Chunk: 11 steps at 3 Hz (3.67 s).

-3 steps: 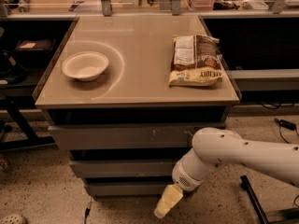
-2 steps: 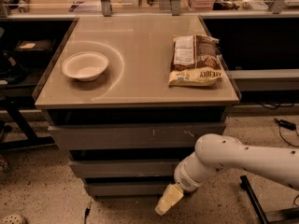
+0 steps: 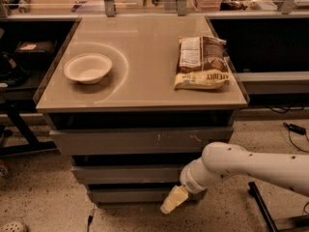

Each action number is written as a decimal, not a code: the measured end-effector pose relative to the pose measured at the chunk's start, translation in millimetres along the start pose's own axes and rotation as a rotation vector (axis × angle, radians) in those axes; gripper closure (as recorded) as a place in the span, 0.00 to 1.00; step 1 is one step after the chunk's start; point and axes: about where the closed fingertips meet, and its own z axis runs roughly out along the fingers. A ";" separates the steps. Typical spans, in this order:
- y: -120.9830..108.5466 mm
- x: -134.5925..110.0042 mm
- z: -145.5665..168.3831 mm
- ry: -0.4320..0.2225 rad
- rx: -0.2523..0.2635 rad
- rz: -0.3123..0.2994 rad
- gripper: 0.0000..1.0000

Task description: Open middle drawer

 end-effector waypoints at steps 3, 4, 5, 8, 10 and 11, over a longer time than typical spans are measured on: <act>-39.7 -14.7 19.6 -0.030 0.049 -0.036 0.00; -60.3 -23.7 44.4 -0.046 0.057 -0.059 0.00; -63.7 -23.3 54.8 -0.041 0.052 -0.058 0.00; -39.7 -3.6 72.3 -0.003 0.003 -0.035 0.00; -2.3 26.1 50.5 0.057 -0.060 0.009 0.00; 39.6 55.6 17.5 0.111 -0.114 0.071 0.00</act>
Offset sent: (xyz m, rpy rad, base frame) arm 0.0520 -0.0035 -0.0187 -0.0125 -0.0841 0.0015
